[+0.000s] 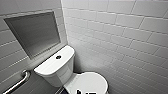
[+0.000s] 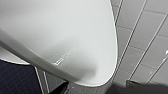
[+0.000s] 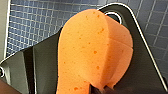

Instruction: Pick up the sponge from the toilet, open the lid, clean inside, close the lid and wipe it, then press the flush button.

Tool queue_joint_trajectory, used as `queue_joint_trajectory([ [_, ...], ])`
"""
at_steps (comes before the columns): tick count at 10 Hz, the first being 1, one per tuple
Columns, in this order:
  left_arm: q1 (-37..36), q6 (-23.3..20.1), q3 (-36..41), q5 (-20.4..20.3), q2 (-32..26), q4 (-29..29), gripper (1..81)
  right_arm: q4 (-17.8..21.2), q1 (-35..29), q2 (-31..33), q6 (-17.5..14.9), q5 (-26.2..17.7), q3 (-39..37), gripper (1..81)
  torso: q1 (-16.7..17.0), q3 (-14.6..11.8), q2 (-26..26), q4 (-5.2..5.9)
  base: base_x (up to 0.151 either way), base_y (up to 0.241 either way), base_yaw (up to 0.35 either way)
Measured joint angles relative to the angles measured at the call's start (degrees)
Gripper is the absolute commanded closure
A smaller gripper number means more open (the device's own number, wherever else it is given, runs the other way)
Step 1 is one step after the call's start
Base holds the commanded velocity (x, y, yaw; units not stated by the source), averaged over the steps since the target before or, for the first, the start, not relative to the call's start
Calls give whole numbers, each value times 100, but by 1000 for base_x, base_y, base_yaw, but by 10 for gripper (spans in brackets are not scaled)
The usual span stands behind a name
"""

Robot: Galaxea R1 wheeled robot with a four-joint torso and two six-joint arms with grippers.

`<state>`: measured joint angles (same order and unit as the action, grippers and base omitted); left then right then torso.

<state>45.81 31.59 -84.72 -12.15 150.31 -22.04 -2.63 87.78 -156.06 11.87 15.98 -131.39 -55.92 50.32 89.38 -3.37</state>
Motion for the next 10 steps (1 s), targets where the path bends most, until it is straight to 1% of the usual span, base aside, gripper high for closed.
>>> queue_joint_trajectory([
  [1,18,20,39,-30,-108,0,10,0,2,0,0,-5,-11,811,0,0,0,0,0,0,0],
  [2,71,199,57,-145,-246,-9,10,2,0,-11,2,-5,-37,811,0,0,0,0,0,0,0],
  [3,123,483,79,-317,-382,-30,10,2,-2,-16,0,2,-41,811,0,0,0,0,0,0,0],
  [5,121,863,215,-488,-574,-41,10,2,-2,-77,2,0,-127,811,0,0,0,-2,0,0,0],
  [7,123,1220,284,-631,-649,-67,10,2,0,-174,2,-37,-306,811,0,0,0,-2,0,0,0],
  [9,126,1292,304,-689,-729,-74,10,2,0,-226,2,-74,-425,811,0,0,0,-2,0,0,0],
  [10,123,1406,295,-774,-814,-78,10,2,-2,-236,0,-80,-436,811,0,0,0,-2,0,0,0],
])
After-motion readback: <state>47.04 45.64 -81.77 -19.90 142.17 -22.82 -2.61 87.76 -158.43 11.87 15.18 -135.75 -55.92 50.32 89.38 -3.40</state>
